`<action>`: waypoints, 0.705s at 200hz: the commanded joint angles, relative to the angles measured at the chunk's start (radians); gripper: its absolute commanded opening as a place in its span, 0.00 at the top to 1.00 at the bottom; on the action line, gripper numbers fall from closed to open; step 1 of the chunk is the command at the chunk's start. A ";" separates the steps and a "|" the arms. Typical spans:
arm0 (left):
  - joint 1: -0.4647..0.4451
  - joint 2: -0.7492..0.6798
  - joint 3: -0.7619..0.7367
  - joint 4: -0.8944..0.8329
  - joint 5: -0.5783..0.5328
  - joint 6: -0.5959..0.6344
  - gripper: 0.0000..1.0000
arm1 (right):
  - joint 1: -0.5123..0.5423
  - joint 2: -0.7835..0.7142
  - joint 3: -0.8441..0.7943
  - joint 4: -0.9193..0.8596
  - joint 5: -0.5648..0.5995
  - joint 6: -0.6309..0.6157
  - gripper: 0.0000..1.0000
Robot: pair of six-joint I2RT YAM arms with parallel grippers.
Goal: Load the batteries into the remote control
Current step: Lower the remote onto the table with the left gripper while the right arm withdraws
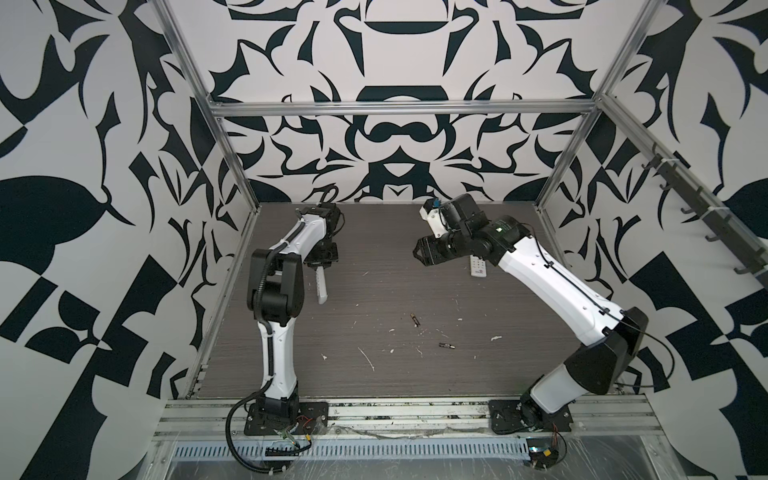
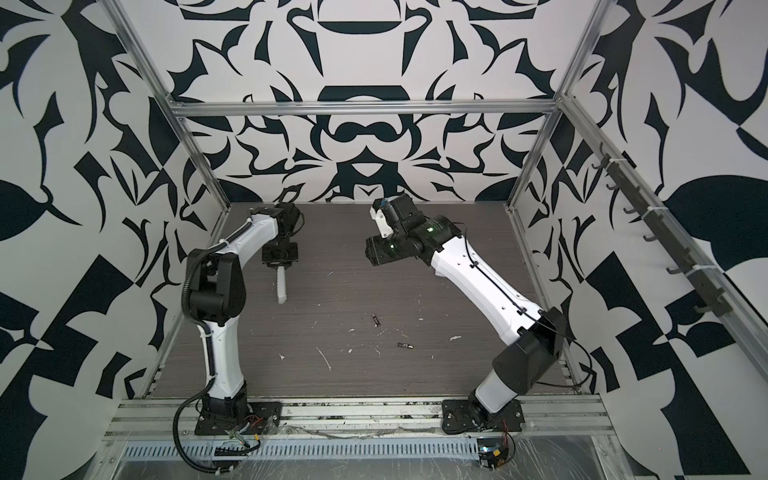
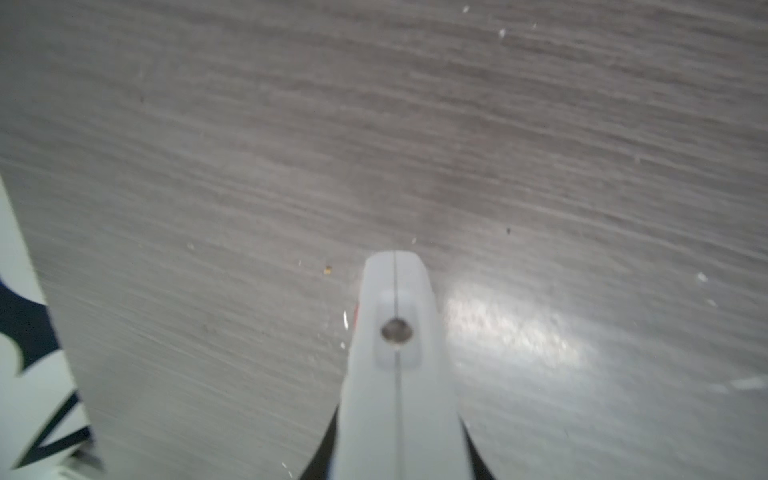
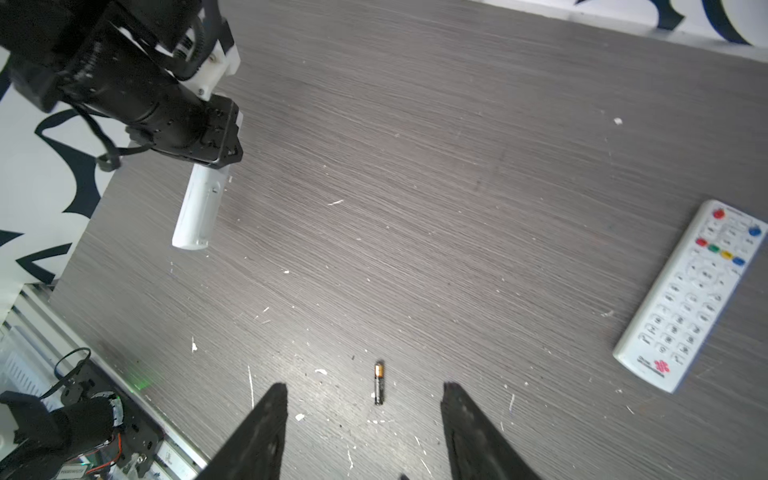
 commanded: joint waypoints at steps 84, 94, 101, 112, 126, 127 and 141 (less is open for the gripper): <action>-0.106 0.215 0.180 -0.194 -0.179 -0.053 0.81 | -0.102 -0.084 -0.069 0.089 -0.110 -0.019 0.37; -0.110 0.210 0.161 -0.179 -0.170 -0.060 0.79 | -0.104 -0.081 -0.065 0.089 -0.110 -0.021 0.37; -0.113 0.206 0.149 -0.169 -0.162 -0.062 0.78 | -0.105 -0.080 -0.062 0.088 -0.110 -0.020 0.37; -0.119 0.203 0.135 -0.159 -0.151 -0.070 0.75 | -0.107 -0.076 -0.056 0.085 -0.109 -0.024 0.37; -0.125 0.196 0.115 -0.143 -0.133 -0.078 0.69 | -0.109 -0.071 -0.046 0.082 -0.102 -0.028 0.37; -0.125 0.195 0.114 -0.142 -0.131 -0.078 0.69 | -0.110 -0.071 -0.045 0.082 -0.101 -0.028 0.37; -0.129 0.183 0.091 -0.122 -0.115 -0.085 0.66 | -0.112 -0.068 -0.036 0.077 -0.092 -0.031 0.37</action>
